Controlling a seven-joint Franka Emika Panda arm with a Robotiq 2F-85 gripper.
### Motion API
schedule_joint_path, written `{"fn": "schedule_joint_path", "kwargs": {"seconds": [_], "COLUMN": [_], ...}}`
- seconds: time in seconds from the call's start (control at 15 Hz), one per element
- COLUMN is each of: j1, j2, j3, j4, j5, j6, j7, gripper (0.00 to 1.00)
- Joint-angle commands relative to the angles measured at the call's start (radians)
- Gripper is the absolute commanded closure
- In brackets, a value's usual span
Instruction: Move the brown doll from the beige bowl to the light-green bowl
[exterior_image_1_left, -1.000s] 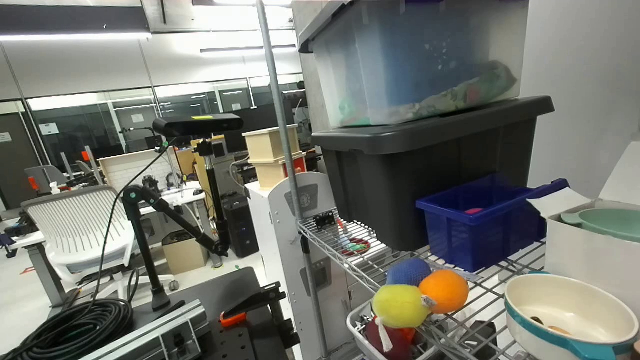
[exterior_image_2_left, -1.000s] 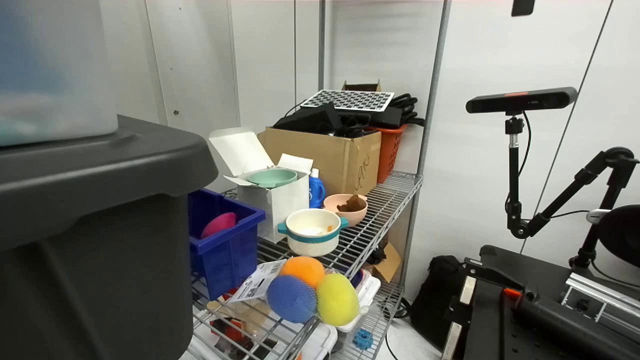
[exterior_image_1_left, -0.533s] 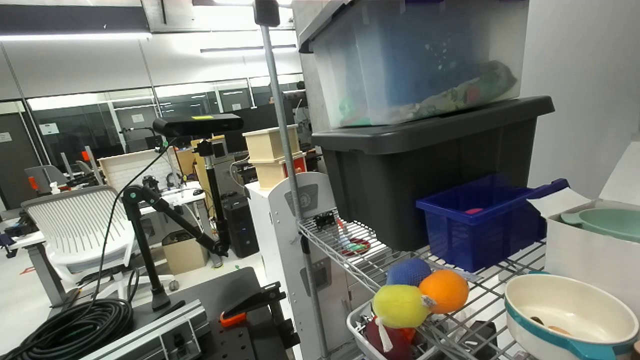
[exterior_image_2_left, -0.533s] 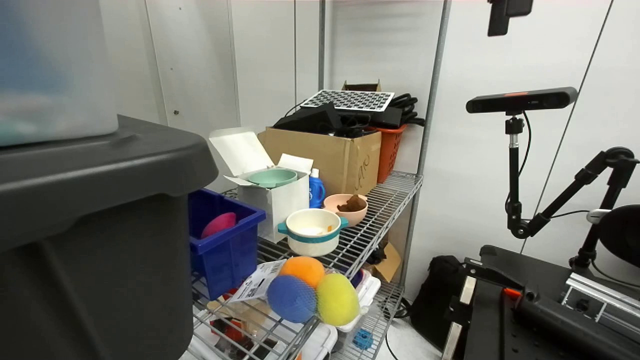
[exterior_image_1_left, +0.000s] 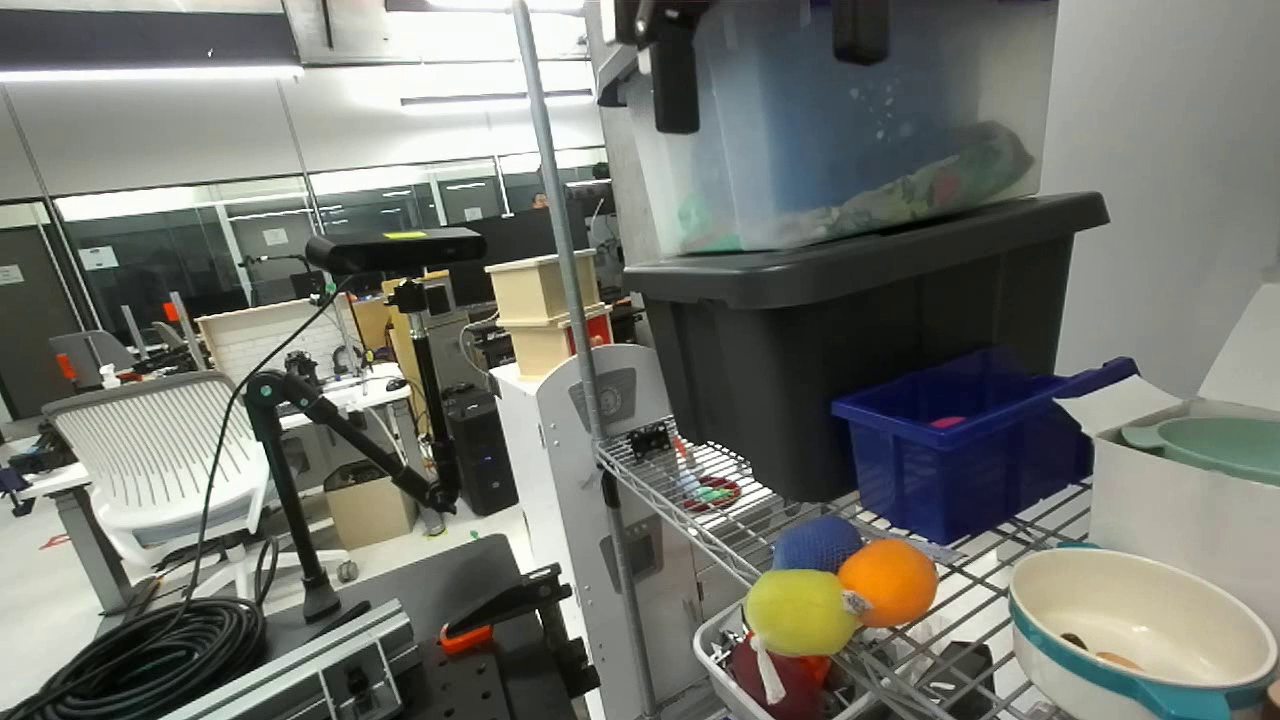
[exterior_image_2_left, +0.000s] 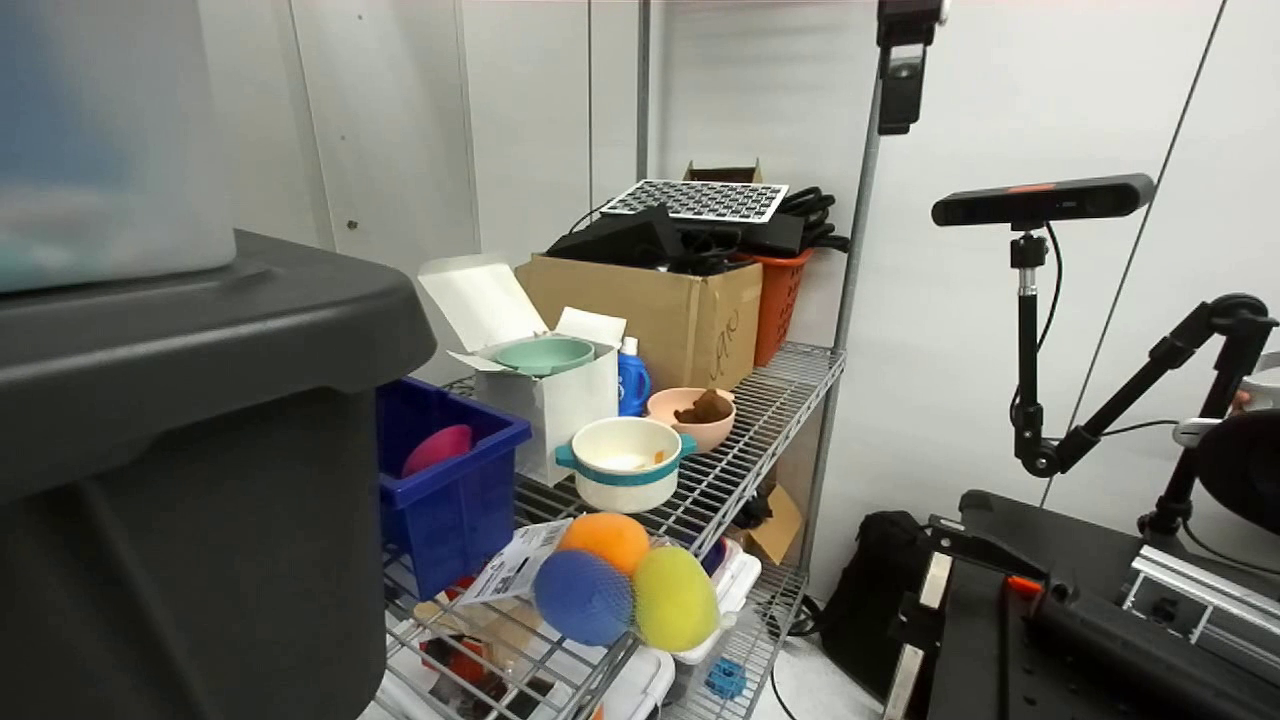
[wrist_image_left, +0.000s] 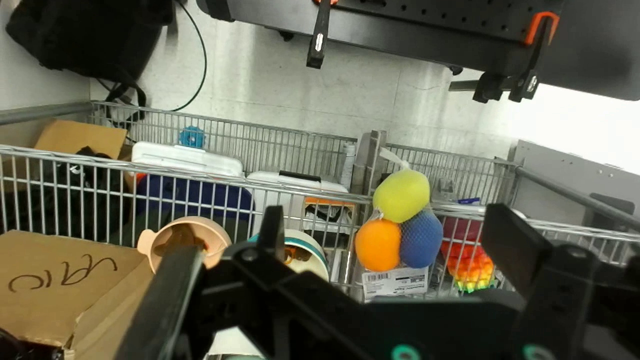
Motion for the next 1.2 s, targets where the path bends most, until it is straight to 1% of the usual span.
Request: {"fn": "schedule_joint_path", "kwargs": {"seconds": [0.0, 0.47, 0.8, 1.13], "j1": [-0.027, -0.104, -0.151, -0.178], "j2": [0.134, 0.412, 0.571, 0.714], "j3": [-0.001, -0.016, -0.015, -0.020], "j4": [0.086, 0.246, 0.356, 0.462], "j5": [-0.013, -0.047, -0.063, -0.080], "j6": [0.045, 0.156, 0.179, 0.181], "j7": [-0.014, 0.001, 0.009, 0.040], "gripper": [0.00, 0.00, 0.00, 0.00]}}
